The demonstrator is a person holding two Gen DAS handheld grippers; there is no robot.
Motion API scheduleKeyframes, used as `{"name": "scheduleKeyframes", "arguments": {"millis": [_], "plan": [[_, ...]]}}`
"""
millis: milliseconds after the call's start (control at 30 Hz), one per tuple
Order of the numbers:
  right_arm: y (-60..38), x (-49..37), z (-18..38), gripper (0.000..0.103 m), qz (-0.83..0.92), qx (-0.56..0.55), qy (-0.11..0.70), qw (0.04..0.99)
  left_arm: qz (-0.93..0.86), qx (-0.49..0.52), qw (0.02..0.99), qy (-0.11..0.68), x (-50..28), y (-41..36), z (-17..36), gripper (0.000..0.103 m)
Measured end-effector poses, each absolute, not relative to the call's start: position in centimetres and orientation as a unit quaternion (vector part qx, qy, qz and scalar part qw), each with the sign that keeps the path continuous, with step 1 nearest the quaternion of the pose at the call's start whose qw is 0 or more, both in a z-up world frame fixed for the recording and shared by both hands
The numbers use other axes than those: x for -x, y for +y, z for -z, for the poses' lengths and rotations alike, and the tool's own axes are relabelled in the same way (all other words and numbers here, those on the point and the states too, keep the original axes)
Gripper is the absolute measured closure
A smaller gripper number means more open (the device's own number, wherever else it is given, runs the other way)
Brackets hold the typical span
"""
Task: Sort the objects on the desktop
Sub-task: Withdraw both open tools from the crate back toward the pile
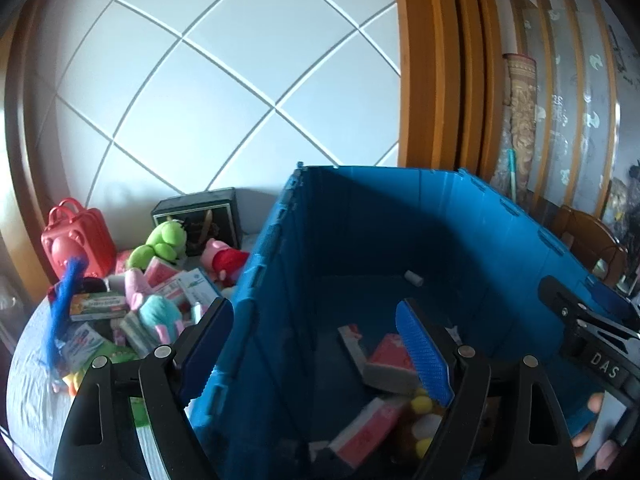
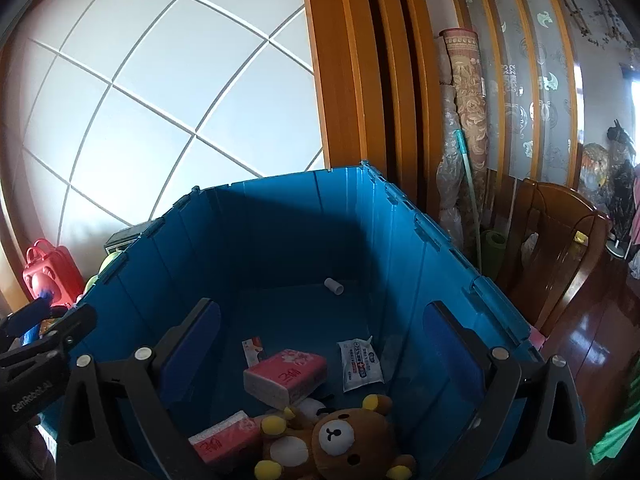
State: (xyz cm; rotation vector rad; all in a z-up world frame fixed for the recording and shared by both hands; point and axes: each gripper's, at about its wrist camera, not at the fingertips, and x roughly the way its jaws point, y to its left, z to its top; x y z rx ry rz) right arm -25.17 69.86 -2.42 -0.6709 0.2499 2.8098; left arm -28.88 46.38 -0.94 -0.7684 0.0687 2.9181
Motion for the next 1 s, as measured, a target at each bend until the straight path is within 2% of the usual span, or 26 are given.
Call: {"name": "scheduleKeyframes", "arguments": {"millis": [233, 567, 767, 1000], "plan": [[62.7, 24.9, 0.6, 0.000, -0.975, 0.203, 0.074, 0.057, -0.967, 0.255, -0.012, -0.001, 27.9, 37.3, 0.8, 0.017], [43.3, 25.2, -0.4, 0.000, -0.978, 0.191, 0.015, -0.077, -0.956, 0.279, -0.093, -0.012, 25.6, 21.2, 2.9, 0.017], [33.2, 26.5, 2.0, 0.000, -0.966, 0.231, 0.012, -0.119, -0.944, 0.303, -0.131, -0.014, 24.9, 11.7, 4.9, 0.017], [26.2, 29.5, 6.5, 0.000, -0.943, 0.302, -0.010, -0.138, -0.922, 0.348, -0.167, -0.041, 26.5, 4.7, 8.2, 0.017]]}}
